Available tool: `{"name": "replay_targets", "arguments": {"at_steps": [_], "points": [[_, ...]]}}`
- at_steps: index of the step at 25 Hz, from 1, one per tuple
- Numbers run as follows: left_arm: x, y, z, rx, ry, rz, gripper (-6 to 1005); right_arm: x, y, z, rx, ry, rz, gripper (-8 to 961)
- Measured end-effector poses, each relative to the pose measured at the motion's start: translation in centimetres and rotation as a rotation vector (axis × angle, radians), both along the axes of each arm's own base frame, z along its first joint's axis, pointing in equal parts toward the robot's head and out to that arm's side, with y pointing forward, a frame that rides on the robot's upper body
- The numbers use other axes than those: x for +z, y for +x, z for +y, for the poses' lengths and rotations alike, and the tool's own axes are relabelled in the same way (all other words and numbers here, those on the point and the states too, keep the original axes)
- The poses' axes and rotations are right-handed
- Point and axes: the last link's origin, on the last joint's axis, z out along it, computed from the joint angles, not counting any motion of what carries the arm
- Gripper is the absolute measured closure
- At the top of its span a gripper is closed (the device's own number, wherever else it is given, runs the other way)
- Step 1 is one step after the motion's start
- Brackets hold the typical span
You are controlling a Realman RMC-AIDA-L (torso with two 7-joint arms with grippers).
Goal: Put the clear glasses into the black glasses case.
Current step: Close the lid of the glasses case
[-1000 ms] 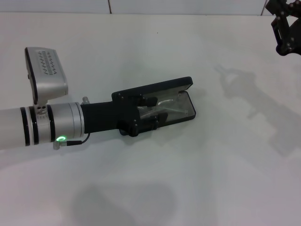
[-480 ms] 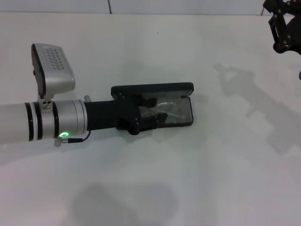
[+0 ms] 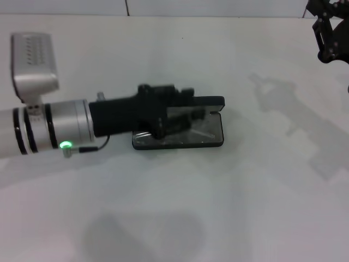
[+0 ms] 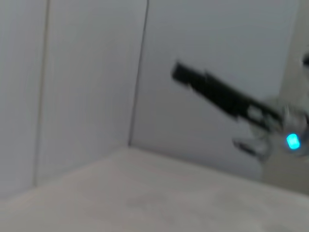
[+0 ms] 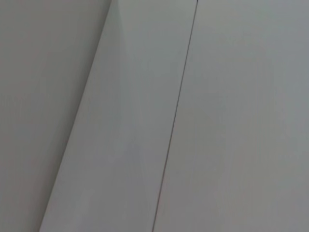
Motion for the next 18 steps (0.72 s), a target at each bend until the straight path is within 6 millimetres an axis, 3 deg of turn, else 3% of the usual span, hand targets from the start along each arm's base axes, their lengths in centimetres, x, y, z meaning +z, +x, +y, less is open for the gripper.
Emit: {"name": "replay_targets", "arguments": {"at_steps": [5,12,18], "points": [[1.3,0.2,2.5,0.13,0.075,-0.053,479,0.1,-0.2,-0.2,0.017,0.008,0.008,914],[0.1,0.7,6.4,0.294,0.06,0.11,481,1.6,-0.4,-0.4,0.041,0.021,0.077,911],[-1.3,0.8,6.7,0.295,0.025,0.218,481,1.9,-0.1,-0.4,0.028,0.037,0.091,902]]}}
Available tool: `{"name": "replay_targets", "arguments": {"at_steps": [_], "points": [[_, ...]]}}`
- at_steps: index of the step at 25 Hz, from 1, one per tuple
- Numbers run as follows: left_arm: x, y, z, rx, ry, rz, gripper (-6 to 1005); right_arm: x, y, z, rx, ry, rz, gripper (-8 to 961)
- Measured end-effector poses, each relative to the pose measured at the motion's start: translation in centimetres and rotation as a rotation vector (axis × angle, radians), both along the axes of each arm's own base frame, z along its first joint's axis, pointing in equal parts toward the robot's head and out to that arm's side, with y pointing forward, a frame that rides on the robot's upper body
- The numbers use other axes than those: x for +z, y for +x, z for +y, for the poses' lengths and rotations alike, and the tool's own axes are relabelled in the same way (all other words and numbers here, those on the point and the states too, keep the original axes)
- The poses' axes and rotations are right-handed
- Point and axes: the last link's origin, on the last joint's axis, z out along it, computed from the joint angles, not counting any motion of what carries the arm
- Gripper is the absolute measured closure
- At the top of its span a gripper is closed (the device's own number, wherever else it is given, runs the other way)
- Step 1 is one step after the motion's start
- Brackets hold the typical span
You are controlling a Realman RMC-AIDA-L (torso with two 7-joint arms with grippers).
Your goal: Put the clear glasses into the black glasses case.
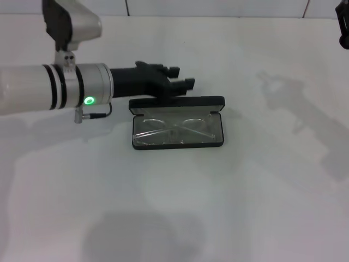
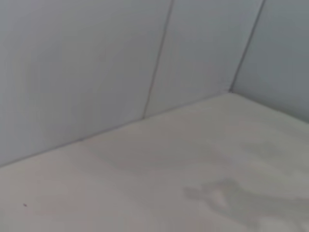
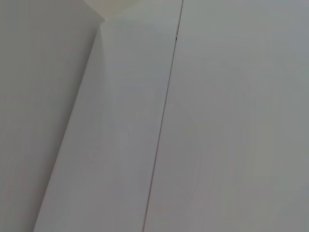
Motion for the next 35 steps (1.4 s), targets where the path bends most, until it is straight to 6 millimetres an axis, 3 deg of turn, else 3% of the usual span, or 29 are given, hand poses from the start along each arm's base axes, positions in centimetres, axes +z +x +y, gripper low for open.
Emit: {"name": "replay_targets", "arguments": {"at_steps": [12,20,26,28,29,32,33,35], "points": [[-1.5,-2.4,-3.4,-0.101,-0.042,0.061,480,-0.1,-0.1,0.3,-0.003,-0.001,-0.007,898],[0.6,-2.1,-5.5,-0.226,0.094,-0.141,477,-0.6,-0.5,0.4,0.006,-0.029,-0.02,894],[4.9,-0.7,-8.7,-0.43,0.146,-0.392,452,-2.1,-3.0,1.1,0.114,-0.308,-0.172,891],[6.1,-1.1,-9.8,-0.48,0.114,-0.414,444,-2.6,-4.7,1.1,0.194,-0.585,-0.292,890],[6.5,-1.5,-10.2,-0.489,0.103,-0.412,440,-2.7,-4.9,1.1,0.204,-0.623,-0.311,873],[6.6,-2.7,-11.0,-0.49,0.067,-0.365,427,-3.2,-5.3,0.6,0.235,-0.747,-0.384,823],[6.5,-3.0,-11.2,-0.493,0.056,-0.35,423,-4.6,-5.0,-0.6,0.269,-0.83,-0.454,806],[5.9,-3.6,-11.9,-0.505,0.039,-0.317,332,-5.9,-4.9,-1.1,0.278,-0.828,-0.476,758]]}}
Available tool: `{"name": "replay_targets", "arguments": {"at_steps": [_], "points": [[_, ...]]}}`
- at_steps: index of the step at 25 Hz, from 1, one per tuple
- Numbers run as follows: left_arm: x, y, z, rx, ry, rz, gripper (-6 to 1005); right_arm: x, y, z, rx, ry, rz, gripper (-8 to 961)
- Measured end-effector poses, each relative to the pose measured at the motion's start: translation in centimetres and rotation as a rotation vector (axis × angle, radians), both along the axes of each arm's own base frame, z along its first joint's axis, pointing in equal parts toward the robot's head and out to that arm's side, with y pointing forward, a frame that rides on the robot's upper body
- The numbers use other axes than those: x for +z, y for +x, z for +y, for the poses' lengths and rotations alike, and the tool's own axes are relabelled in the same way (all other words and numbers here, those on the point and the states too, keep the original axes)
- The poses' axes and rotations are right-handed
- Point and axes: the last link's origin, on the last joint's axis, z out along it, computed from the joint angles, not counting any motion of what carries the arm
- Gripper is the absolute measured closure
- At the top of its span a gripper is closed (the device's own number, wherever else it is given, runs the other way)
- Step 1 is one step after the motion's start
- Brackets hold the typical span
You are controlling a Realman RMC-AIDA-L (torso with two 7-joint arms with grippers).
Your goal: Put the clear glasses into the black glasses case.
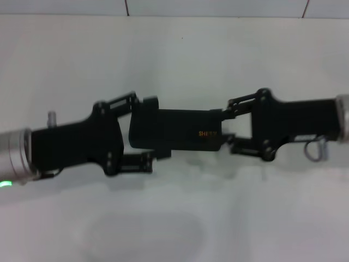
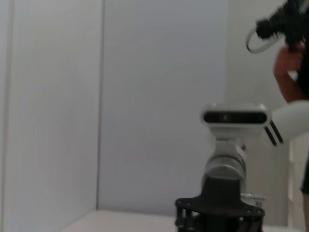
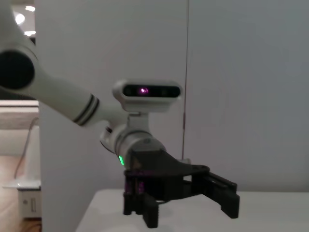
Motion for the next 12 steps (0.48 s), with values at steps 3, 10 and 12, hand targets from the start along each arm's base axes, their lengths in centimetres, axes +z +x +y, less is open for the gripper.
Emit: {"name": "replay_targets", "arguments": {"at_steps": [3,10,12], "points": [[-0.6,-0.5,-0.8,-0.017,0.007,0.026,195,-1.5,0.1,-0.5,0.009,0.031,-0.004,666],[-0.6,-1.1,-1.3,-0.013,0.011,0.04,110,-1.8,0.4,-0.9,-0.006,0.046,0.014,440],[-0.6,-1.2,-1.4,-0.014,0.013,0.043,110,-1.8,0.6,-1.0,-0.013,0.048,0.014,374]]}}
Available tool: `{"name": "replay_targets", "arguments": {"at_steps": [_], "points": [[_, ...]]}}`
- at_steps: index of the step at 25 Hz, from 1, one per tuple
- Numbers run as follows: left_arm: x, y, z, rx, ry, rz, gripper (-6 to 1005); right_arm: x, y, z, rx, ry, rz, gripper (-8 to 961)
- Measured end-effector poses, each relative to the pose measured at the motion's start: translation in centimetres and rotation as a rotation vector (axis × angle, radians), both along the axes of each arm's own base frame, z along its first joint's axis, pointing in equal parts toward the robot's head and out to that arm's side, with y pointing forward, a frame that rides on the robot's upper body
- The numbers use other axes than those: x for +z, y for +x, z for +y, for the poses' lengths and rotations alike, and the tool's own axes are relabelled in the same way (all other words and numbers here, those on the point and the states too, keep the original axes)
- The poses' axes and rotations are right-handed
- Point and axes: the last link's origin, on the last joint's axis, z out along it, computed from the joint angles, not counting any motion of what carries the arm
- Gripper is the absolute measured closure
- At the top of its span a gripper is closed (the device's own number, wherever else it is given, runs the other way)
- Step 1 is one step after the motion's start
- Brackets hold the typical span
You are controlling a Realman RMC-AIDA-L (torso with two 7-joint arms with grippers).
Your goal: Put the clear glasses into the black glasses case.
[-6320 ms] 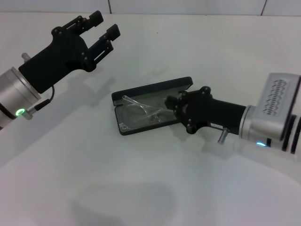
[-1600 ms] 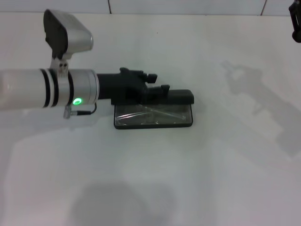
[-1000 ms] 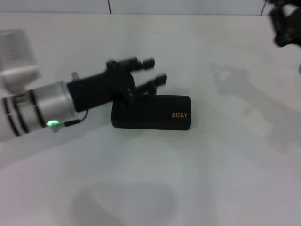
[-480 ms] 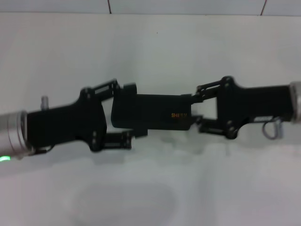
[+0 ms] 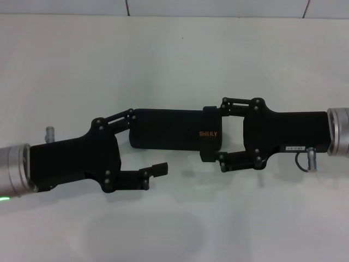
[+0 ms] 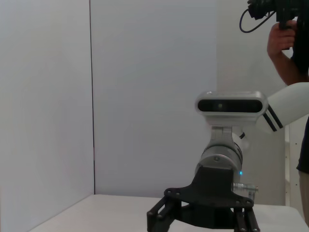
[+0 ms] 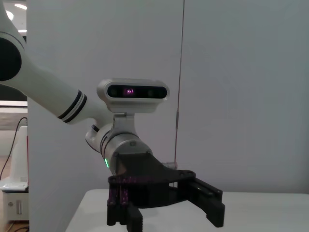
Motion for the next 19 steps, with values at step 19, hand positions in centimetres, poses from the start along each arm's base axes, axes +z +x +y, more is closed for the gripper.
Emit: {"name": "replay_targets", "arguments": {"at_steps": [19], "points": [[-0.13,-0.16,-0.36,-0.008,0.018,0.001,110,0.16,0.92,-0.31,0.005,0.079,0.028,73]]}}
